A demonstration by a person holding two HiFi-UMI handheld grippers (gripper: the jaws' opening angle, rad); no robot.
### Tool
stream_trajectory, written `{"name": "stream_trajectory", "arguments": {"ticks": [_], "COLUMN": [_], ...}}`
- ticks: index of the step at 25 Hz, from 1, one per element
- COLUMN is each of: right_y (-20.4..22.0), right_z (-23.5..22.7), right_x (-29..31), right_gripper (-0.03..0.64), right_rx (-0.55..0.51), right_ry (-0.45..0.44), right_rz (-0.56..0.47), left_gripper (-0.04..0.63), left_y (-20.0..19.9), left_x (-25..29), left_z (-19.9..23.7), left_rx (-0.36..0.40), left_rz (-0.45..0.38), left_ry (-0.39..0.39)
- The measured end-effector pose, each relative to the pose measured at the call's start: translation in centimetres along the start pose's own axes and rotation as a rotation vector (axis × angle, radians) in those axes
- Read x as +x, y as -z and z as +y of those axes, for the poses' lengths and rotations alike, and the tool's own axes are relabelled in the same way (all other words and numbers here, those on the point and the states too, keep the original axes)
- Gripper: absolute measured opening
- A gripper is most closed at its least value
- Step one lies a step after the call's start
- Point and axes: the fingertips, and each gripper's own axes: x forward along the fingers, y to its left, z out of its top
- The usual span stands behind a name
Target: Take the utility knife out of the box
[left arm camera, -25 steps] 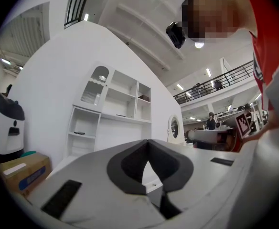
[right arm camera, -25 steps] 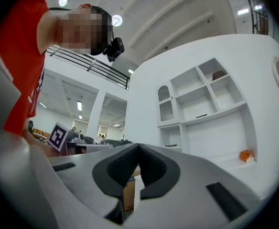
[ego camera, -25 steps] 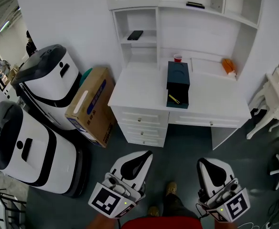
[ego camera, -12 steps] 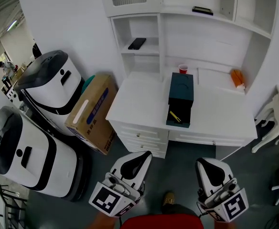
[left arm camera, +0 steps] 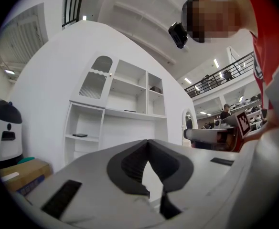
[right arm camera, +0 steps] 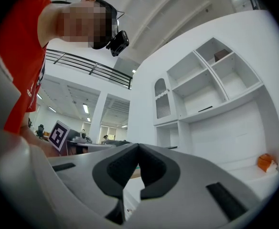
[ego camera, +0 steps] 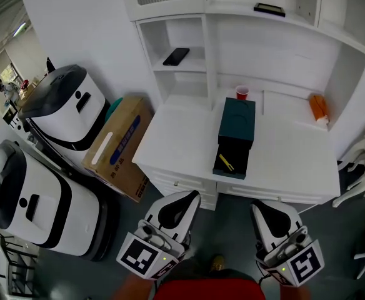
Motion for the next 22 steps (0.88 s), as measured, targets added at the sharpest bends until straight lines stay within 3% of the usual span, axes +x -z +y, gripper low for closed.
{"name": "stream_trajectory", "arguments": {"ticks": [5,10,22], "right_y": [1.4,2.4,4.6], "right_z": [-1.6,-3.5,-6.5], "right_x": [1.9,4.2,10.3], "right_gripper": [-0.002,-0.002,-0.002], "right_rx": [0.023,0.028,0.006], "right_ry": [0.006,0.044,0.145], "right_rz": [0.020,0.033,0.089], "left_gripper": [0.015,0.014,0.014], "left_y": [1.2,2.2,4.6], "left_x": [2.1,4.1,8.6], "left_z": [1.4,3.8,9.0], "left_rx": [-0.012,-0.019,-0.053], "left_rz": [0.039,0.024,0.054], "left_ry": [0.007,0.029,0.133]}}
